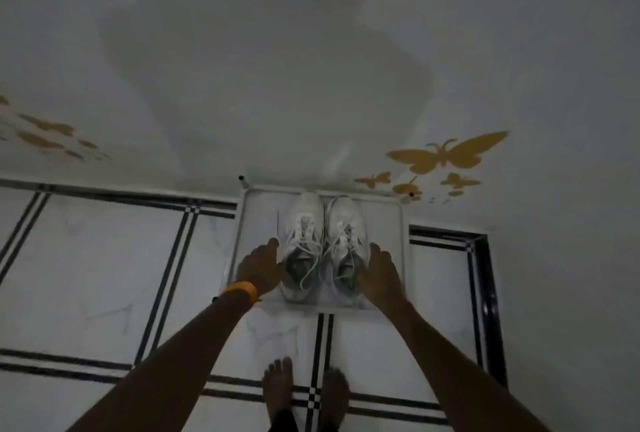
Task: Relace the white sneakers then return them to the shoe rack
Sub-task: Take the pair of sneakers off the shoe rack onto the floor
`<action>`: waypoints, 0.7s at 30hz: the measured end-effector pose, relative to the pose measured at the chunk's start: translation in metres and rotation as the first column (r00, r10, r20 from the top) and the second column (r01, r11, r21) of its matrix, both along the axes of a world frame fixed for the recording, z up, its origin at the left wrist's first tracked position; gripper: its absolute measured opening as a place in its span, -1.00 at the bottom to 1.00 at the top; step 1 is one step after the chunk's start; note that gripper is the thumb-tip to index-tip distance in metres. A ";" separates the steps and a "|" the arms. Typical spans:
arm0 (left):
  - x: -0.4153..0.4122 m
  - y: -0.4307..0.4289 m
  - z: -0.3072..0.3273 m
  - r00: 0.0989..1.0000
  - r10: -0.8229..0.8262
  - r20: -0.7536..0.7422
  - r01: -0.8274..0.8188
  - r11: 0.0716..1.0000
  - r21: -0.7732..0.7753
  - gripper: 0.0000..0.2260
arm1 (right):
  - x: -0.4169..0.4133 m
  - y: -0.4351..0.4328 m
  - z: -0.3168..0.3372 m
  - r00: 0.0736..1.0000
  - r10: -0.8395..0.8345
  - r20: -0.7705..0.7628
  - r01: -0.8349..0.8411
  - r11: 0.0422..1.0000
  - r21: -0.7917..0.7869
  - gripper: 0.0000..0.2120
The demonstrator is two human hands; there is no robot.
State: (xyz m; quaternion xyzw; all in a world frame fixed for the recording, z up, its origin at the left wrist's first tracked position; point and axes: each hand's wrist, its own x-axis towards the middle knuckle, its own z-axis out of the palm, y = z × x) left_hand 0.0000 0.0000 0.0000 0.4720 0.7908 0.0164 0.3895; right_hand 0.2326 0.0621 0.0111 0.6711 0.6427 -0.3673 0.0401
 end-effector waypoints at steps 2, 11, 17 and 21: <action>0.002 0.013 -0.033 1.000 0.024 0.009 -0.024 1.000 -0.005 -0.47 | -0.004 0.015 -0.038 0.999 -0.008 0.036 0.008 1.000 -0.005 -0.42; 0.012 0.033 -0.126 0.998 0.041 -0.049 -0.032 0.983 0.182 -0.53 | 0.005 0.033 -0.143 0.998 0.028 0.060 -0.038 0.986 0.165 -0.37; 0.021 0.022 -0.120 0.996 0.094 -0.007 -0.090 0.967 0.240 -0.75 | 0.008 0.029 -0.132 0.995 0.007 -0.095 0.010 0.983 0.185 -0.50; 0.044 -0.008 -0.075 0.987 0.159 0.037 -0.162 0.925 0.344 -0.75 | 0.011 0.003 -0.088 0.987 -0.001 -0.164 0.041 0.970 0.240 -0.51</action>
